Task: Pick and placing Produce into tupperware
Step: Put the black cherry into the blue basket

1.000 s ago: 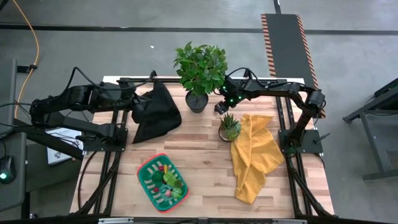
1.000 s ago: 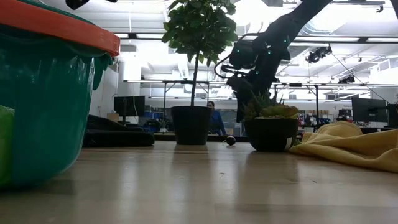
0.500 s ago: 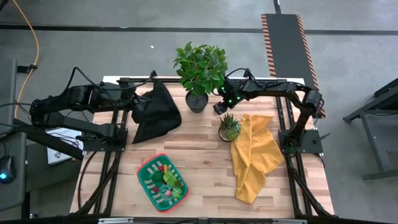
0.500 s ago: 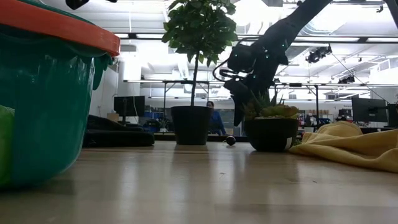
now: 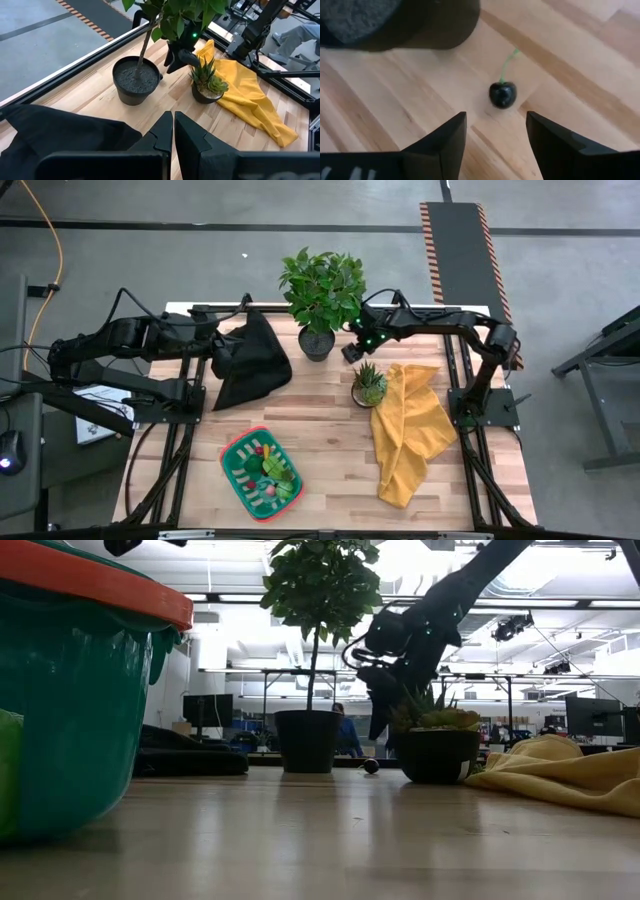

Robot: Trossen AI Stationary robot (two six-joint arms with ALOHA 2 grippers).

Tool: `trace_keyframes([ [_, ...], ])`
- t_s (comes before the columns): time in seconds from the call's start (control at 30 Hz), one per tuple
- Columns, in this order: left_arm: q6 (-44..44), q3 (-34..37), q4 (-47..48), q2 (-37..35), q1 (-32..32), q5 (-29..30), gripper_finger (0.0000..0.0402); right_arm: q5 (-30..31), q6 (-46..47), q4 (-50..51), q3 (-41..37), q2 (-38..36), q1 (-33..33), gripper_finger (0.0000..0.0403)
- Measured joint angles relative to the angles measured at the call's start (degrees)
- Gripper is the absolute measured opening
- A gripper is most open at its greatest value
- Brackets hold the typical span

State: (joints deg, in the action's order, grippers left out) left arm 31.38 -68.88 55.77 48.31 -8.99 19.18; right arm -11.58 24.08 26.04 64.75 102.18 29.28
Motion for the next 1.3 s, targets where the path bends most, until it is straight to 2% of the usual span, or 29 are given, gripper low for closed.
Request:
trace_keyframes([
  [0.1,0.0,0.0,0.22,0.0,0.0,-0.02,0.0007,-1.82,0.12,-0.05,0.0,1.11,0.0,0.0215],
  [0.3,0.0,0.0,0.9,0.0,0.0,-0.02,0.0007,-1.67,1.41,-0.86,0.0,1.85,0.0,0.025],
  [1.3,-0.24,0.0,1.9,0.0,0.02,-0.02,0.0008,4.3,-0.45,-1.52,0.0,2.2,-0.46,0.0252],
])
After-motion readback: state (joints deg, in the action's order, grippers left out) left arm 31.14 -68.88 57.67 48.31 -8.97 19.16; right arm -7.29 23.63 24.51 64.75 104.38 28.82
